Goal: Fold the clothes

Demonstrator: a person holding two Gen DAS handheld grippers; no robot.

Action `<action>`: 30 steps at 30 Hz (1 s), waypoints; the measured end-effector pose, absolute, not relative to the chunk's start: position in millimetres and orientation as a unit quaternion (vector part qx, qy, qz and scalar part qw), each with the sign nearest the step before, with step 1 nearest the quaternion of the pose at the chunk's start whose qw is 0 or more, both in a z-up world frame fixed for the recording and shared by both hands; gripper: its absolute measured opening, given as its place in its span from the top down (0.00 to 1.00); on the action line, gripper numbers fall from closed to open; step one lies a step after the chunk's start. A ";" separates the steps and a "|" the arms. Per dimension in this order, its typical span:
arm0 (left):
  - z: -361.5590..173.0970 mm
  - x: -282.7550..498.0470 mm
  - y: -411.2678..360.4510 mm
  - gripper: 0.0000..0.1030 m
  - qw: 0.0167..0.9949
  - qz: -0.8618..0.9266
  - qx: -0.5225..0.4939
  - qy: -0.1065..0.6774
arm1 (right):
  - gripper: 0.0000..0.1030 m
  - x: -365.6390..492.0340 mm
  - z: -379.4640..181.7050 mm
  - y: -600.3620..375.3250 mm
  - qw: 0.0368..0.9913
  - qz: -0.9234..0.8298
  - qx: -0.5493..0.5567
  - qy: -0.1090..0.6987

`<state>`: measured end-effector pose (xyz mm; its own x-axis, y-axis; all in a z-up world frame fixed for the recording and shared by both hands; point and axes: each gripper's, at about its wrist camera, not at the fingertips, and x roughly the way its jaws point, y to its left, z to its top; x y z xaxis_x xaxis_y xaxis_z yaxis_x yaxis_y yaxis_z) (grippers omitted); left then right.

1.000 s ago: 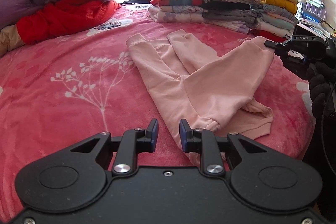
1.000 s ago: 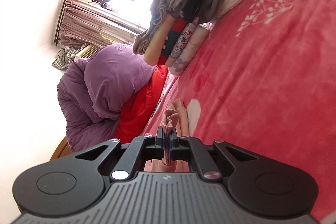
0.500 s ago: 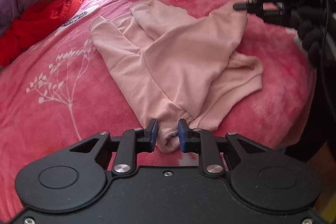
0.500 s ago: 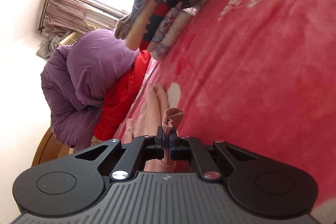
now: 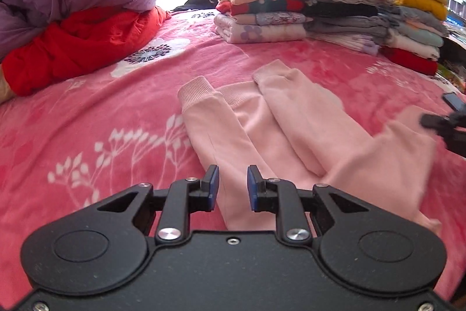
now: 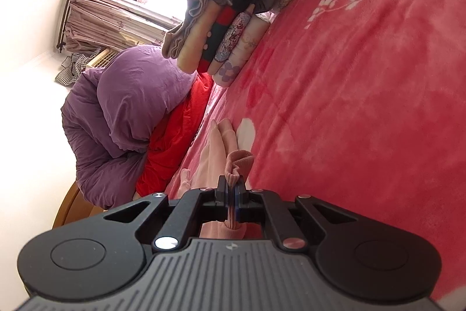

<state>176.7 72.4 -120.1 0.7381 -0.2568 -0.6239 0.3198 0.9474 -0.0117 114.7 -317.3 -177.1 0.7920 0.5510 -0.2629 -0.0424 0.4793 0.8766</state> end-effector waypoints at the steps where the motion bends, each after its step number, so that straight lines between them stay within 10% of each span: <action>1: -128.8 187.7 71.4 0.82 0.927 -0.154 0.045 0.338 | 0.94 115.0 -177.1 -316.5 0.817 0.183 0.476 0.268; 15: -113.9 258.0 86.6 0.82 0.932 -0.173 -0.017 0.319 | 0.94 117.9 -179.3 -324.3 0.814 0.205 0.467 0.279; 18: -112.2 262.6 65.8 0.54 0.927 -0.182 0.000 0.328 | 0.94 119.0 -181.3 -324.4 0.812 0.204 0.468 0.283; 20: -116.5 265.9 48.0 0.53 0.929 -0.160 0.043 0.332 | 0.94 120.8 -183.3 -323.8 0.808 0.204 0.473 0.286; 25: -131.1 271.5 32.6 0.94 0.929 -0.115 0.098 0.337 | 0.94 123.1 -180.7 -318.1 0.810 0.211 0.467 0.286; 30: -114.0 267.6 34.8 0.95 0.937 -0.126 0.072 0.319 | 0.94 124.6 -181.6 -316.9 0.810 0.210 0.465 0.288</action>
<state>267.6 34.8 -114.0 0.7648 -0.1896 -0.6157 0.2817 0.9579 0.0549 124.6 -316.9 -181.6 0.7451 0.6092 -0.2715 -0.0724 0.4786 0.8750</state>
